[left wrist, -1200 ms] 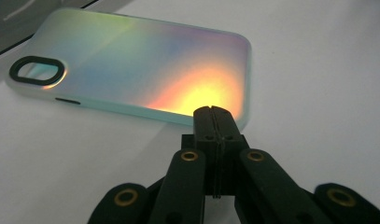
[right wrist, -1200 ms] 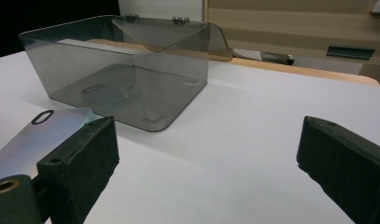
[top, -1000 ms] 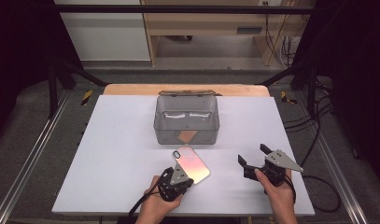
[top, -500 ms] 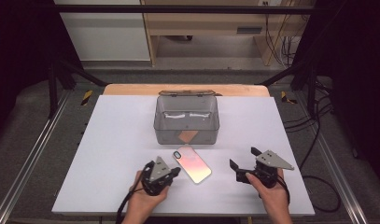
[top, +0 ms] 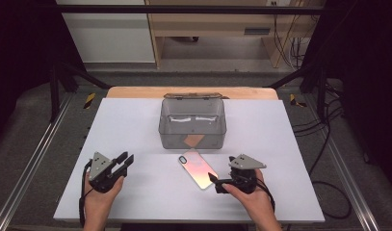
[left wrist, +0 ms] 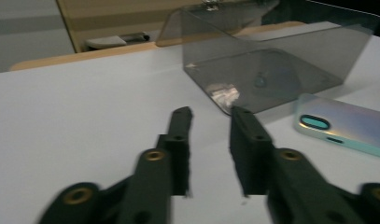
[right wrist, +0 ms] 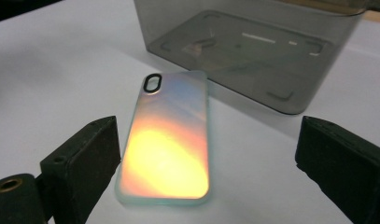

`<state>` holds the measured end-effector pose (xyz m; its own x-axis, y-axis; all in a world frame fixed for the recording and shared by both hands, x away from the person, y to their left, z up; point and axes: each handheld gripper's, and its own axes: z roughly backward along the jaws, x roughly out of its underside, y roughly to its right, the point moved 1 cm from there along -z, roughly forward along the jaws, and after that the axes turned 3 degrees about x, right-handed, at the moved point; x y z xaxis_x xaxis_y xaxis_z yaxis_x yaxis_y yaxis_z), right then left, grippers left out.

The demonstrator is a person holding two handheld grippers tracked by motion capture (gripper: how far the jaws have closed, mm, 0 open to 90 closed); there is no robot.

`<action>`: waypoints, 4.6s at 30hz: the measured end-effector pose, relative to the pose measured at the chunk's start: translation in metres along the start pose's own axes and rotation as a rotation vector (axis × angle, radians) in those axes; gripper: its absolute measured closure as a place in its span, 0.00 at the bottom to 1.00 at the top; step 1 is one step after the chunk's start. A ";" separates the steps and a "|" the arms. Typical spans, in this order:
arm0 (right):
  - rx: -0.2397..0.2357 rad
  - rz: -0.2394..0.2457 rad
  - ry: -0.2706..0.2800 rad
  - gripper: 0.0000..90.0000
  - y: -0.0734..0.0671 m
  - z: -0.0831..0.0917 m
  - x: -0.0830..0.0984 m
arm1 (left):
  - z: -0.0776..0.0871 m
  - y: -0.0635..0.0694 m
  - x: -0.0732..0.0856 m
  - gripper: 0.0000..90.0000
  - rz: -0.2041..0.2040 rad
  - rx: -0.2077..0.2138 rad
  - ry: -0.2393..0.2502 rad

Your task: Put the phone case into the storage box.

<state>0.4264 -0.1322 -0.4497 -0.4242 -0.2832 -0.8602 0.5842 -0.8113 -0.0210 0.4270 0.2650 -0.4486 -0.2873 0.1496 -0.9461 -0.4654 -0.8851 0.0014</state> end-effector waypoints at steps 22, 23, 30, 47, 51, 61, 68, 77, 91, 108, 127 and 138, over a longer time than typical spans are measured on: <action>0.000 0.055 -0.182 0.07 -0.026 -0.044 0.006 | -0.003 -0.001 0.000 0.03 0.018 -0.034 0.093; -0.002 0.056 -0.189 0.07 -0.026 -0.044 0.007 | -0.003 0.000 0.000 0.03 0.017 -0.034 0.093; -0.002 0.076 -0.219 0.07 -0.030 -0.053 0.010 | -0.004 0.001 0.001 0.03 0.026 -0.025 0.096; 0.000 0.081 -0.253 0.09 -0.035 -0.067 0.014 | -0.003 0.004 0.000 0.03 0.038 -0.026 0.118; 0.000 0.066 -0.251 0.18 -0.031 -0.064 0.014 | -0.003 0.004 0.000 0.07 0.051 -0.023 0.121; 0.005 0.110 -0.220 0.19 -0.040 -0.055 0.014 | 0.003 0.005 -0.006 0.07 0.130 -0.004 0.137; -0.026 0.133 -0.085 0.19 -0.058 -0.030 0.000 | 0.011 0.010 -0.027 0.02 0.178 0.040 0.184; -0.011 0.051 0.107 0.19 -0.065 -0.029 -0.028 | -0.008 0.027 -0.055 0.02 0.246 0.099 0.235; -0.025 -0.083 0.313 0.19 -0.060 -0.041 -0.055 | -0.042 0.062 -0.073 0.18 0.380 0.249 0.239; -0.044 -0.142 0.379 0.19 -0.072 -0.041 -0.057 | -0.047 0.080 -0.063 0.72 0.540 0.328 0.253; -0.064 -0.208 0.317 0.19 -0.084 -0.057 -0.045 | -0.044 0.081 -0.057 0.90 0.534 0.354 0.247; -0.098 -0.158 0.287 0.08 -0.080 -0.057 -0.046 | -0.044 0.071 -0.060 0.90 0.505 0.347 0.245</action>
<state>0.4383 -0.0251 -0.4373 -0.3109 0.0092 -0.9504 0.5963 -0.7768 -0.2026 0.4480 0.1740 -0.4062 -0.3607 -0.3877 -0.8483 -0.5783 -0.6207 0.5295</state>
